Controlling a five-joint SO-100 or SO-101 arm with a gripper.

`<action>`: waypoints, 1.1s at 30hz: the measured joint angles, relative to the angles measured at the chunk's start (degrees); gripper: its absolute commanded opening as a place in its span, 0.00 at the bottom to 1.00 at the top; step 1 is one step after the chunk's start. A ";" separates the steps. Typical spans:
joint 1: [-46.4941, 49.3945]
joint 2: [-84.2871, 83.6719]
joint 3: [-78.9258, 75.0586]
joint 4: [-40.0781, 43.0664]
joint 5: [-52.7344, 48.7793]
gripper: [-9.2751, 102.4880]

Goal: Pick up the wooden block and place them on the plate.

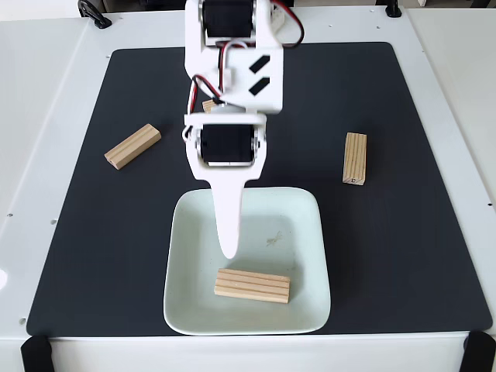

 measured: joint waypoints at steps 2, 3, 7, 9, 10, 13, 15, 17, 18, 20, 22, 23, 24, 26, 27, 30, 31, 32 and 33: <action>-0.26 9.49 10.02 0.00 0.00 0.08; -0.53 14.33 15.03 0.00 0.00 0.08; -2.02 32.70 33.75 0.00 0.00 0.08; -2.11 40.69 41.84 0.00 -0.09 0.08; -2.11 44.38 45.62 0.00 -0.26 0.08; -1.49 53.35 55.99 0.09 -1.67 0.08; -1.32 58.10 62.58 0.18 -5.71 0.08; -1.32 61.79 69.43 0.18 -10.72 0.08; -1.05 63.19 72.77 0.18 -13.45 0.08; 1.14 65.13 78.31 0.18 -19.60 0.08; 3.52 66.01 82.44 0.18 -25.93 0.08; 5.19 66.01 83.85 0.18 -29.09 0.08; 6.50 66.01 84.73 0.18 -32.26 0.08; 8.79 66.09 85.17 0.18 -38.32 0.08; 9.67 66.18 85.25 0.18 -40.43 0.08; 13.01 66.18 85.34 0.18 -43.07 0.08; 14.41 66.18 85.34 0.18 -43.07 0.08; 15.38 66.18 85.34 0.18 -42.54 0.08; 16.00 65.48 84.81 0.18 -40.87 0.08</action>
